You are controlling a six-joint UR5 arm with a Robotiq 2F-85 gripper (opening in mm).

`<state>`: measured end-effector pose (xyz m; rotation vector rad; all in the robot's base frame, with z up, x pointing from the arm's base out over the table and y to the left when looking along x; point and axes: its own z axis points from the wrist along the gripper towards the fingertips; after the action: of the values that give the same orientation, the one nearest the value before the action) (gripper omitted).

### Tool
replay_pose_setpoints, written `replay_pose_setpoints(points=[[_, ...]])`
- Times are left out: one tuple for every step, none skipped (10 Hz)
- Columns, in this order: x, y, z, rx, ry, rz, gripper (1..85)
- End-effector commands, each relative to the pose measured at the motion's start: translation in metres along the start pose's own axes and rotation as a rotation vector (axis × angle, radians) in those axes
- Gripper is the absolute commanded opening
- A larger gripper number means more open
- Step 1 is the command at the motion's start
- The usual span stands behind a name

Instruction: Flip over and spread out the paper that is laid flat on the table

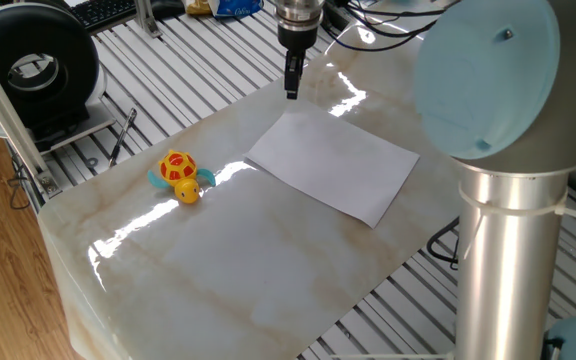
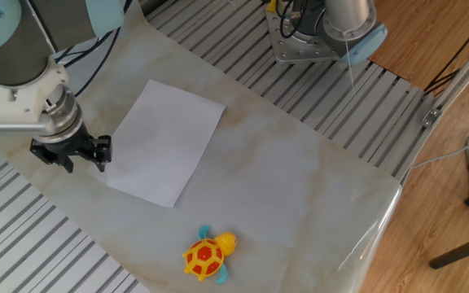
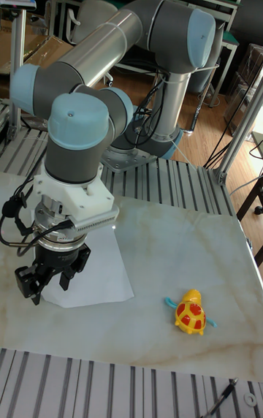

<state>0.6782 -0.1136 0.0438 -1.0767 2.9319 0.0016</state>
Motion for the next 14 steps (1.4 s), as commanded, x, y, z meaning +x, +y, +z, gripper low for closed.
replay_pose_setpoints(points=[[0.003,-0.004,0.004,-0.006,-0.027,-0.007,57.3],[0.004,-0.006,0.004,0.001,-0.021,-0.015,57.3],[0.007,-0.008,0.003,0.009,-0.011,-0.024,57.3],[0.01,-0.009,0.003,0.014,0.0,-0.035,58.0],[0.011,-0.009,0.004,0.014,0.002,-0.041,58.0],[0.012,-0.01,0.005,0.016,0.004,-0.044,58.0],[0.012,-0.012,0.007,0.02,0.003,-0.044,58.0],[0.012,-0.012,0.009,0.02,0.003,-0.044,58.0],[0.011,-0.013,0.011,0.018,0.0,-0.044,58.0],[0.012,-0.013,0.011,0.017,-0.001,-0.044,58.0],[0.013,-0.013,0.012,0.017,-0.001,-0.043,58.0],[0.013,-0.013,0.012,0.014,-0.007,-0.043,58.0],[0.012,-0.013,0.013,0.012,-0.01,-0.043,58.0],[0.011,-0.012,0.015,0.008,-0.014,-0.041,58.0]])
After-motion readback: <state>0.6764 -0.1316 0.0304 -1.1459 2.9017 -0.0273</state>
